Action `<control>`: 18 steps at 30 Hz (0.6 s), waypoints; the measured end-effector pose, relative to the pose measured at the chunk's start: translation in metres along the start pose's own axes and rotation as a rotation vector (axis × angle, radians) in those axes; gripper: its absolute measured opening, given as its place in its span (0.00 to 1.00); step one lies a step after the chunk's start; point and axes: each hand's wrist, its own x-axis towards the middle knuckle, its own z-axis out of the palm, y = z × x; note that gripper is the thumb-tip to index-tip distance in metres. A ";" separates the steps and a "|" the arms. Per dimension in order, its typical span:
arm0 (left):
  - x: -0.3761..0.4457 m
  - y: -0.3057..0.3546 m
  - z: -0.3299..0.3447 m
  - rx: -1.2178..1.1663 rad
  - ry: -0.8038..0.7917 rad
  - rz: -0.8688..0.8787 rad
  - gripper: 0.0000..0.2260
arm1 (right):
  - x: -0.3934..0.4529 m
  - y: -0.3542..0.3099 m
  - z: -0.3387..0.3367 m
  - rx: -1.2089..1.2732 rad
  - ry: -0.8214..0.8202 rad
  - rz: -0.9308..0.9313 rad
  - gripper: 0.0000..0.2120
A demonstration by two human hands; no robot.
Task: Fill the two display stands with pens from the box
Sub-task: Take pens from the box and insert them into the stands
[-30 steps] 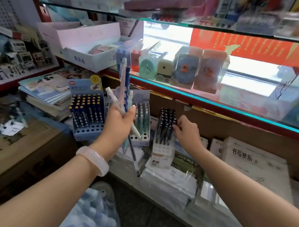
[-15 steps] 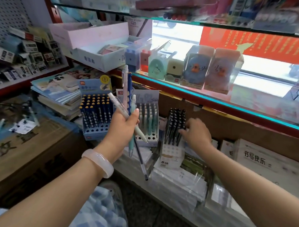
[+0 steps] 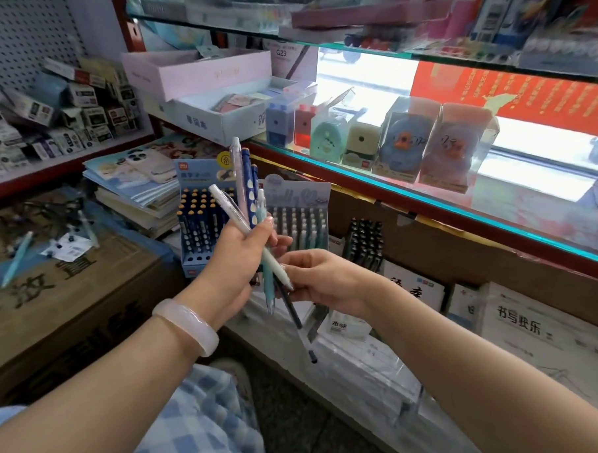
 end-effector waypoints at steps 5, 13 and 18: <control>0.005 0.003 -0.010 0.062 0.056 0.041 0.20 | -0.012 -0.002 -0.023 -0.237 0.161 -0.047 0.05; 0.002 -0.013 -0.010 0.168 0.058 0.025 0.19 | -0.030 0.012 -0.083 -0.192 0.776 -0.259 0.24; 0.003 -0.021 -0.005 0.263 0.043 0.017 0.16 | -0.021 0.032 -0.081 -0.707 0.905 -0.344 0.20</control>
